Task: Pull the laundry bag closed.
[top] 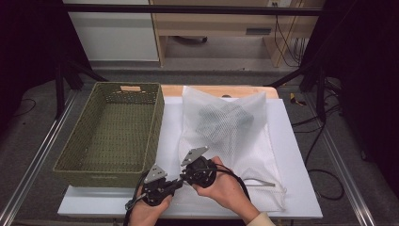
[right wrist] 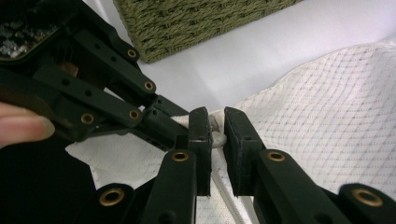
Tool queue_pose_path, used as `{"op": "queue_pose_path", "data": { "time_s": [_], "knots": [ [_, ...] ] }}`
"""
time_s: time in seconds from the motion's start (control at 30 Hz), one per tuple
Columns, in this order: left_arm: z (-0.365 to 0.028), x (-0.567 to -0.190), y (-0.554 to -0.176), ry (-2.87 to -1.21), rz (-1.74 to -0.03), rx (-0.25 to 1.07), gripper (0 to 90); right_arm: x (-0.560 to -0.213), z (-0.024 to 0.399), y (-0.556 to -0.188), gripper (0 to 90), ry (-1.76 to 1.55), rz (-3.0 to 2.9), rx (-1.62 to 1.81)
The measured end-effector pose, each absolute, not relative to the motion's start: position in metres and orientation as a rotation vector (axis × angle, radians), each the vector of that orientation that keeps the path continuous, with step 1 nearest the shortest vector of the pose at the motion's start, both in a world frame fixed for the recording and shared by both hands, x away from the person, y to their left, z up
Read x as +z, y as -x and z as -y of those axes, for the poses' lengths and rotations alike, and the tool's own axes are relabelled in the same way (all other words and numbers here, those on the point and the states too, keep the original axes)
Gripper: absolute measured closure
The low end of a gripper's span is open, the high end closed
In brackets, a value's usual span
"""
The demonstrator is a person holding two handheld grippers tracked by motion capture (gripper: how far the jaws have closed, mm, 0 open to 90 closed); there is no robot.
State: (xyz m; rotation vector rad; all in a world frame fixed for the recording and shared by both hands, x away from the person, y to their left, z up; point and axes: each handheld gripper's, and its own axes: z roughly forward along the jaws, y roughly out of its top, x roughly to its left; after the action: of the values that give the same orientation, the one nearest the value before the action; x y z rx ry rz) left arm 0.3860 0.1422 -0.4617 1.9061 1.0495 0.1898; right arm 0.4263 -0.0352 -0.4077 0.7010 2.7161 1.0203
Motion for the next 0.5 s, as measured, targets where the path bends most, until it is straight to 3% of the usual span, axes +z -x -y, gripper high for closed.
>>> {"op": "queue_pose_path", "data": {
  "time_s": [0.33, 0.5],
  "knots": [
    [-0.1417, -0.4604, -0.3846, -1.898, -1.044, 0.192, 88.2, -0.4090, 0.0393, -0.4254, 82.1, -0.688, -2.723, 1.032],
    [-0.1416, -0.4580, -0.3843, -1.900, -1.038, 0.178, 78.9, -0.4097, 0.0401, -0.4255, 82.2, -0.693, -2.718, 1.029]
  ]
}}
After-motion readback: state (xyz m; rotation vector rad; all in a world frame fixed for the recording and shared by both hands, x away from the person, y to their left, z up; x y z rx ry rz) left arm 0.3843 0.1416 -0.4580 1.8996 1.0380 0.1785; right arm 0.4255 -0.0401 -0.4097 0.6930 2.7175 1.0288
